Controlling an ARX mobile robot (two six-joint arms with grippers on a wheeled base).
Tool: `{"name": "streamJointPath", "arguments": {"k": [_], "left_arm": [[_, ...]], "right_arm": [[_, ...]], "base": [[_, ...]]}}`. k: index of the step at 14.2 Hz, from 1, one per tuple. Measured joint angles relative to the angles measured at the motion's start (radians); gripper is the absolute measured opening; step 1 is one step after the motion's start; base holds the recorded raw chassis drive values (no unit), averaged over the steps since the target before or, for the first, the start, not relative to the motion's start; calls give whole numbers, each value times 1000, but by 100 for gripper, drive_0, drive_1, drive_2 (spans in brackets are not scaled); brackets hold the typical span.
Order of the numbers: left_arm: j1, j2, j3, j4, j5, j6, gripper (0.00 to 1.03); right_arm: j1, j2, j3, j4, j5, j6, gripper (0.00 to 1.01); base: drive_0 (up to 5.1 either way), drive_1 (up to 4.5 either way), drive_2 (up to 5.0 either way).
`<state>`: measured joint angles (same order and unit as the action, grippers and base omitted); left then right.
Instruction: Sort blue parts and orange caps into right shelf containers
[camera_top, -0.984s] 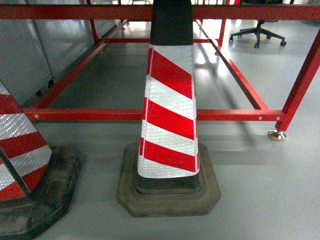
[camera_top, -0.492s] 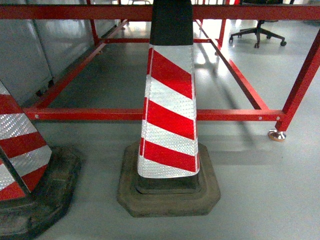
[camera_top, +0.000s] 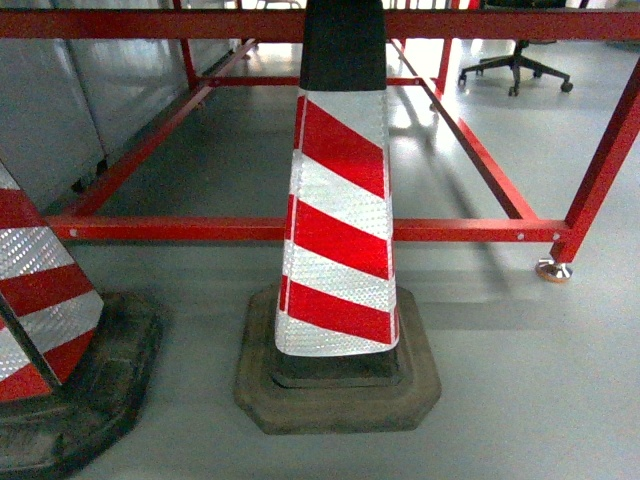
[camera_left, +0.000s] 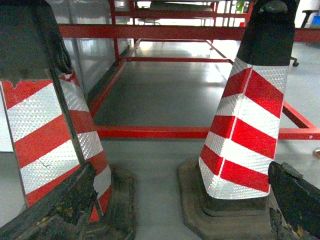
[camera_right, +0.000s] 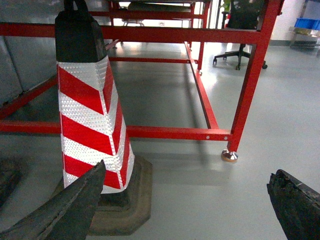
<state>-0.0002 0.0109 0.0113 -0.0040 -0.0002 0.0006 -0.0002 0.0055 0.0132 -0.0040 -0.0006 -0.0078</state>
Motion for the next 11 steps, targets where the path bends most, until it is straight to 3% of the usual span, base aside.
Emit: {"name": "streamJointPath", "arguments": {"k": [11], "left_arm": [[0,0,0,0,0,0,98]], "right_arm": [[0,0,0,-2,0,5,98]], "base": [[0,0,0]]}}
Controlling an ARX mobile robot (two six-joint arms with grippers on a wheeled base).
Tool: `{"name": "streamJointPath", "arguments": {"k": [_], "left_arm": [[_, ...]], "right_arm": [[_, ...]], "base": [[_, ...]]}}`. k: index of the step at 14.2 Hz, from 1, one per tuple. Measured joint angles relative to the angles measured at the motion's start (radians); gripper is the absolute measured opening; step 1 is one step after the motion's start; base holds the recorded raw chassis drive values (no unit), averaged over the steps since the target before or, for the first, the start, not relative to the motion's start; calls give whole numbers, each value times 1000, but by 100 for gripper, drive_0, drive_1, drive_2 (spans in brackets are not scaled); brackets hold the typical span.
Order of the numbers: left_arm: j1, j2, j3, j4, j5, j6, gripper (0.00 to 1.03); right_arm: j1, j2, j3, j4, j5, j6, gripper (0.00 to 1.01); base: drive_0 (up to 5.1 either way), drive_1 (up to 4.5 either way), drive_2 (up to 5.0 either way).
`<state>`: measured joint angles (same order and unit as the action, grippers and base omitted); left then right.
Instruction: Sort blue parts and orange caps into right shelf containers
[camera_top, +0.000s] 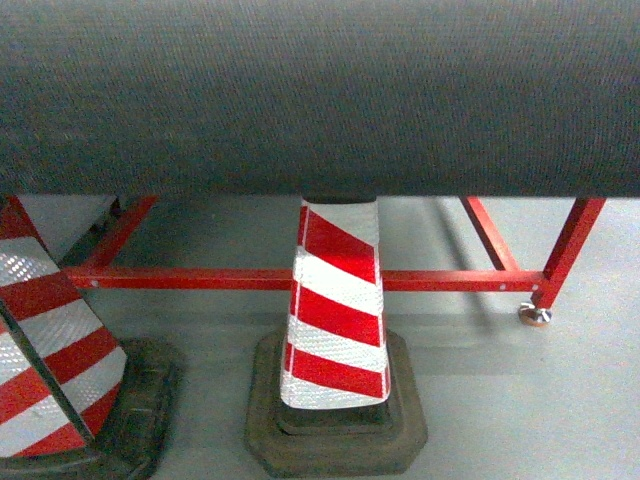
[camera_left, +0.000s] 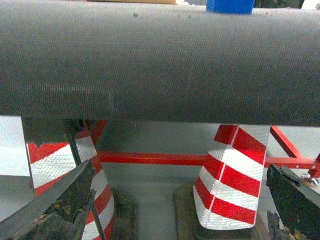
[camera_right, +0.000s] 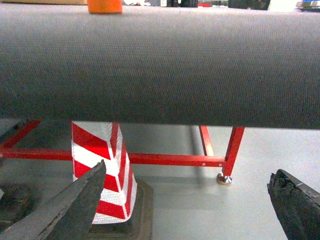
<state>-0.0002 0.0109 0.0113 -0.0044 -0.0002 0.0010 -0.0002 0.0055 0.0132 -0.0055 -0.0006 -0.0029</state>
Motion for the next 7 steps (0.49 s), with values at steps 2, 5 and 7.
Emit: {"name": "streamJointPath", "arguments": {"k": [2,5,7], "left_arm": [[0,0,0,0,1,0,98],[0,0,0,0,0,0,98],[0,0,0,0,-2,-1,98]], "right_arm": [[0,0,0,1,1,3,98],[0,0,0,1,1,3,98],[0,0,0,0,0,2,98]], "base": [[0,0,0],[0,0,0],[0,0,0]]}}
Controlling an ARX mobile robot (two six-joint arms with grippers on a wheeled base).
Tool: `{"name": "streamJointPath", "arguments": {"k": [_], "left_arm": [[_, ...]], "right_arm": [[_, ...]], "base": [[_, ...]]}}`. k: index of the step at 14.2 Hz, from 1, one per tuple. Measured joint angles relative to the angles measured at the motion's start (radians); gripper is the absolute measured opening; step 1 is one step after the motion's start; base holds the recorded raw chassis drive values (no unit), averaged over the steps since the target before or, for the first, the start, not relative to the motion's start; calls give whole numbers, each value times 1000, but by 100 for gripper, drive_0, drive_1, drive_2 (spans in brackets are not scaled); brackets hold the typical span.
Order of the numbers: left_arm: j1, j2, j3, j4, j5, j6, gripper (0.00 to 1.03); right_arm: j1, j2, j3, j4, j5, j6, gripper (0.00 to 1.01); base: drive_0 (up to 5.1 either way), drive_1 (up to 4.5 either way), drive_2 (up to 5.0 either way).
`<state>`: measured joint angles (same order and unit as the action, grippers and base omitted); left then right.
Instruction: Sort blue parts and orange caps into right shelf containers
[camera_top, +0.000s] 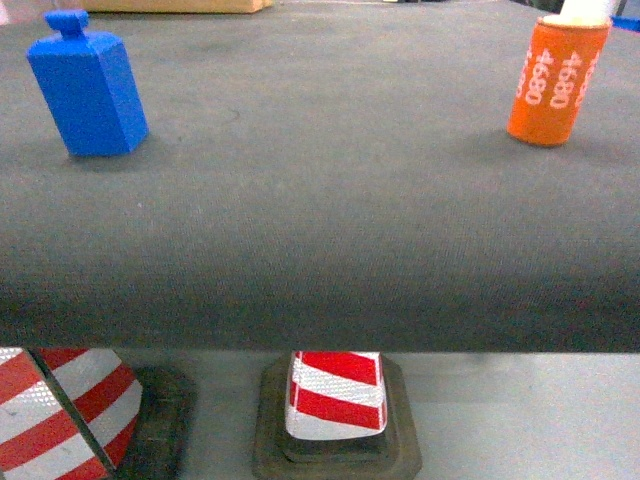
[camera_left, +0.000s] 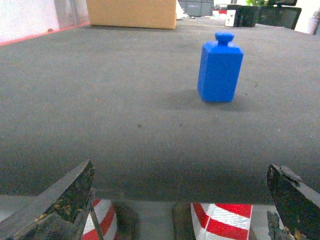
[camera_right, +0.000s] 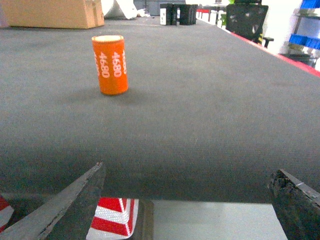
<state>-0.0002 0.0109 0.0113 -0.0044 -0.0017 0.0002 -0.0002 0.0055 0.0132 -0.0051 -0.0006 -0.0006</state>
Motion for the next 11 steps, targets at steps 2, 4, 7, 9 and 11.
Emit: {"name": "streamJointPath", "arguments": {"k": [2,4,7,9,11], "left_arm": [[0,0,0,0,2,0,98],[0,0,0,0,1,0,98],[0,0,0,0,1,0,98],[0,0,0,4,2,0,98],[0,0,0,0,2,0,98]], "right_arm": [[0,0,0,0,0,0,98],[0,0,0,0,0,0,98],[0,0,0,1,0,0,98],[0,0,0,5,0,0,98],[0,0,0,1,0,1,98]], "base": [[0,0,0],[0,0,0],[0,0,0],[0,0,0],[0,0,0]]}}
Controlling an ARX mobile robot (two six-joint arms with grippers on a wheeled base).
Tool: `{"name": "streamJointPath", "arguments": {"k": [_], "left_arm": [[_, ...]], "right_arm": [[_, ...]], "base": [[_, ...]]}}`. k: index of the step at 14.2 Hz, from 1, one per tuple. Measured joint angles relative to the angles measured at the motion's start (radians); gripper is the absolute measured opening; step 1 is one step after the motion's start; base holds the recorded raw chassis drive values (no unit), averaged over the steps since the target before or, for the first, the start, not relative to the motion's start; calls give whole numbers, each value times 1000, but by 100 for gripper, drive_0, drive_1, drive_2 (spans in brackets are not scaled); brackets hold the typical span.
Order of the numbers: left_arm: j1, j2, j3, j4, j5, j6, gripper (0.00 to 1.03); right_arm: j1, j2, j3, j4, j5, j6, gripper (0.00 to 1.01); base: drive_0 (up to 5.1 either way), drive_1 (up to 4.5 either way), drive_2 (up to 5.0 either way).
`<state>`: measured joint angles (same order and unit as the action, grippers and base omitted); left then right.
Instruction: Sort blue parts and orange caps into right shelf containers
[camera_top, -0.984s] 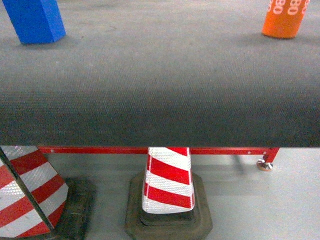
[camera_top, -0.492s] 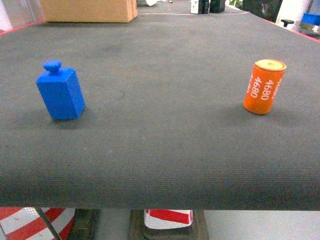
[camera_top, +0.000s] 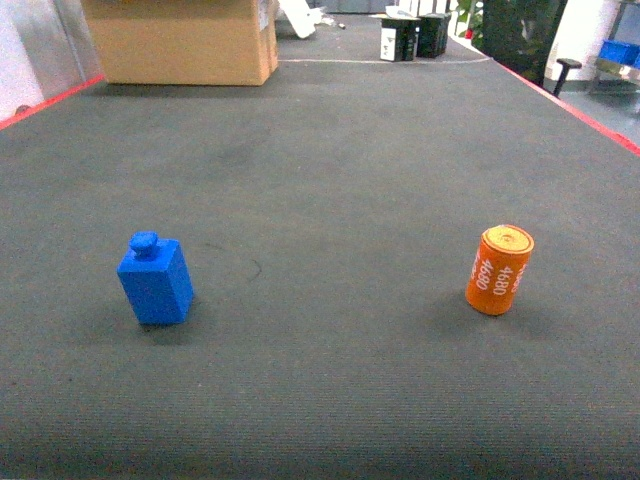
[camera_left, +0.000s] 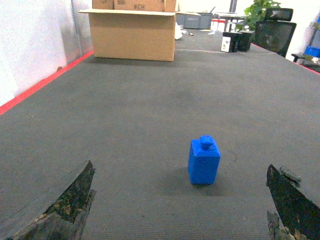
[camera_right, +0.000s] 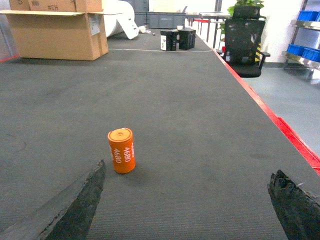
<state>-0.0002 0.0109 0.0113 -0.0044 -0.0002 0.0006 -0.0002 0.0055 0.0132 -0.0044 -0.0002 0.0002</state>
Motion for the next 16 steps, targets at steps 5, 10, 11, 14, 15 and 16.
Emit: {"name": "streamJointPath", "arguments": {"k": [5,10,11,14,15,16], "left_arm": [[0,0,0,0,0,0,98],[0,0,0,0,0,0,98],[0,0,0,0,0,0,98],[0,0,0,0,0,0,98],[0,0,0,0,0,0,98],[0,0,0,0,0,0,98]], "right_arm": [[0,0,0,0,0,0,98],[0,0,0,0,0,0,98],[0,0,0,0,0,0,98],[0,0,0,0,0,0,98],[0,0,0,0,0,0,98],[0,0,0,0,0,0,98]], "base": [[0,0,0],[0,0,0],[0,0,0],[0,0,0],[0,0,0],[0,0,0]]}}
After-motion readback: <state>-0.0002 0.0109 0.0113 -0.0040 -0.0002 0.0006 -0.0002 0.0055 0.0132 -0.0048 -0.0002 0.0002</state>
